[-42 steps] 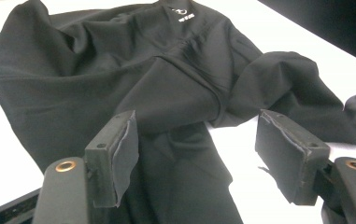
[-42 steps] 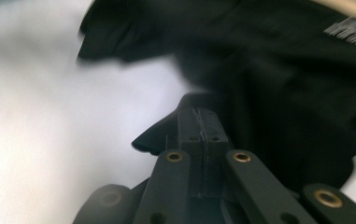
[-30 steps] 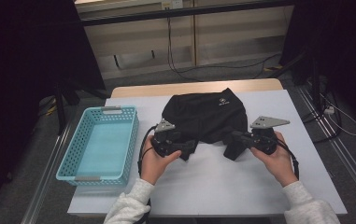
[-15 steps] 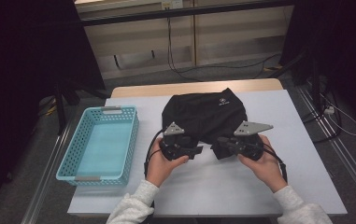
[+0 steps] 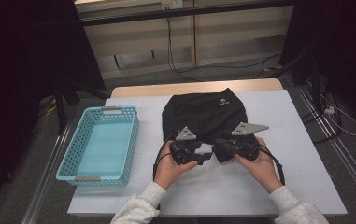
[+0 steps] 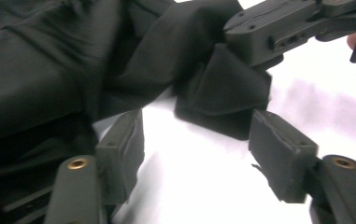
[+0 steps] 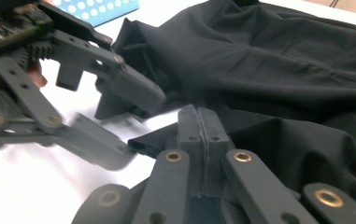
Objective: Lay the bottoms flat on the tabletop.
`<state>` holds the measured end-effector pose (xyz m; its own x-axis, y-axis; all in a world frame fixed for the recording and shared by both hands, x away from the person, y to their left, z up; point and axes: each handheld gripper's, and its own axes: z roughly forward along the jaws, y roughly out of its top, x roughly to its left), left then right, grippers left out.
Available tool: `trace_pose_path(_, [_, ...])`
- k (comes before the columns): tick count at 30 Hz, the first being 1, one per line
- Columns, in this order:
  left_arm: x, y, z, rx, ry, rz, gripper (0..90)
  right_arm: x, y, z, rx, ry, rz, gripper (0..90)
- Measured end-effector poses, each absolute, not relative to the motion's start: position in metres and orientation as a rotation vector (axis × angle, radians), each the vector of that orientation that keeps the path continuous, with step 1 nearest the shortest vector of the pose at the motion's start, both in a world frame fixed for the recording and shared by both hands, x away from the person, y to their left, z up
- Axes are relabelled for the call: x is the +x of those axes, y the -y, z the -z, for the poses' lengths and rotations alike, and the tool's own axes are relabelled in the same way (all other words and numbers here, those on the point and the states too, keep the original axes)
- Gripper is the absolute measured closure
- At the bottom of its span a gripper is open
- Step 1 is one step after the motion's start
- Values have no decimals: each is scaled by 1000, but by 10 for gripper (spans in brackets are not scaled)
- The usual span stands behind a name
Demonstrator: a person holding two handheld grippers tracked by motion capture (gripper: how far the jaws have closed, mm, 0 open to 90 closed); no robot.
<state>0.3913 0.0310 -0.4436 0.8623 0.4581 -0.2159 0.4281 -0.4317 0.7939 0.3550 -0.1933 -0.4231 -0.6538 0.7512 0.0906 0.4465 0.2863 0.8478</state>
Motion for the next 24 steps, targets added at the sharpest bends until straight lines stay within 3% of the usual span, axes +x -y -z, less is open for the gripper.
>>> trace_pose_path(2, [391,-28,445,2077,-630,-16,534,354,191,423,1084,-2240,-1313,900])
trace_pose_path(4, [390,-24,446,2085,-596,-27,567,352,189,423,1079,-2240,-1312,899])
trace_pose_path(11, [390,-16,442,2076,-594,39,882,347,191,425,1079,-2234,-1300,881])
trace_pose_path(15, [392,-13,440,2099,-606,44,894,344,197,424,1098,-2206,-1304,806])
trace_pose_path(18, [395,-16,439,2105,-644,36,896,341,205,422,1116,-2167,-1294,657])
trace_pose_path(24, [400,-27,435,2067,-688,20,897,333,221,418,1184,-2105,-1304,500])
